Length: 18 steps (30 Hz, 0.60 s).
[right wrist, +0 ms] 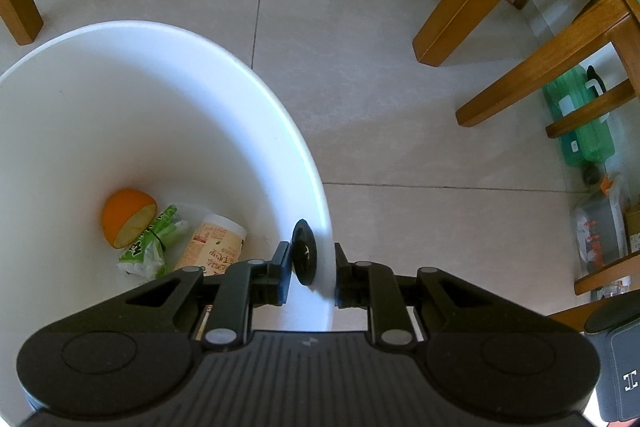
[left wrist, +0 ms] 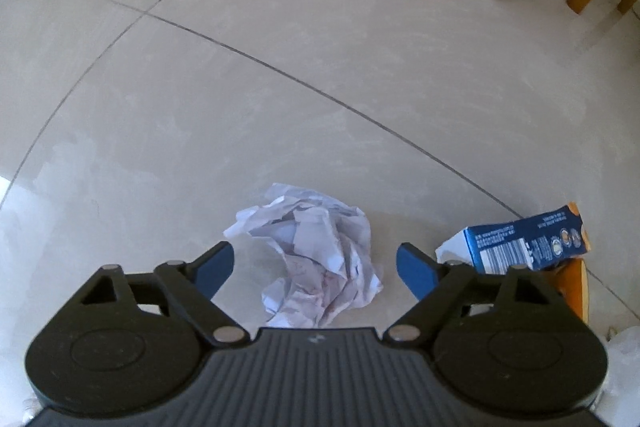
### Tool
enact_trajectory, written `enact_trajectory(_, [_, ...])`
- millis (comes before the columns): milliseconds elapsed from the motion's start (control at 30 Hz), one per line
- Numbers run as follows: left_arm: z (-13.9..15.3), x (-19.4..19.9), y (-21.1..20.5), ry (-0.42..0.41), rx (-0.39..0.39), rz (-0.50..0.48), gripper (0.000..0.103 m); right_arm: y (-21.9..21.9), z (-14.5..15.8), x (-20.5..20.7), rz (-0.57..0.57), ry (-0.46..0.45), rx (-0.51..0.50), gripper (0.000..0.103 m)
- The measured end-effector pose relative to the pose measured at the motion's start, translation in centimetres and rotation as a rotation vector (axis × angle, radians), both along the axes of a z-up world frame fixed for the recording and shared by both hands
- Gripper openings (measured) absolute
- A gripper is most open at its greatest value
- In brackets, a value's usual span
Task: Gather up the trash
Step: 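Move the left tool to the crumpled white paper and close it, then carry the crumpled paper with the left tool into the bin and release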
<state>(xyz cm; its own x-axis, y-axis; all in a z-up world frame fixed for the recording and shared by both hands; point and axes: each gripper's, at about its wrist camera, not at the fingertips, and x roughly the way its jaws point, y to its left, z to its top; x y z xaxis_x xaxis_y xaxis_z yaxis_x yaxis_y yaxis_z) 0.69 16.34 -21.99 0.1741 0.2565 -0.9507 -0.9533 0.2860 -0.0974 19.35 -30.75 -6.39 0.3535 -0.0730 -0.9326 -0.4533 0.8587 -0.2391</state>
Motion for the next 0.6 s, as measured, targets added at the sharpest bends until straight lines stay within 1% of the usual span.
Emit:
enact_trajectory(33, [-0.1,0.2,-0.2,0.002,0.006,-0.002,0.082,0.0,0.0,0.0,0.001,0.0,-0.001,0.023])
enact_trajectory(100, [-0.2,0.1,-0.3,0.003,0.01,-0.003,0.081,0.1,-0.1,-0.1,0.006,-0.003,-0.005,0.023])
enact_trajectory(167, [-0.3,0.0,-0.2,0.002,0.016,-0.01,0.072,0.1,-0.1,-0.2,0.011,-0.006,-0.008,0.024])
enact_trajectory(200, [-0.4,0.0,-0.3,0.002,0.015,-0.011,0.07,0.1,-0.1,-0.3,0.013,-0.007,-0.009,0.024])
enact_trajectory(300, [-0.1,0.2,0.1,0.011,0.046,-0.027,0.059,0.2,-0.1,-0.3,0.015,-0.008,-0.011,0.024])
enact_trajectory(333, [0.2,-0.1,-0.3,0.012,0.053,-0.032,0.053,0.2,-0.1,-0.3,0.017,-0.008,-0.011,0.024])
enact_trajectory(467, [0.4,0.1,0.0,0.004,0.064,-0.037,0.048,0.1,-0.1,-0.3,0.021,-0.008,-0.012,0.024])
enact_trajectory(600, [1.6,-0.4,0.3,0.009,0.059,-0.057,0.045,0.1,-0.1,-0.3,0.028,-0.009,-0.014,0.024])
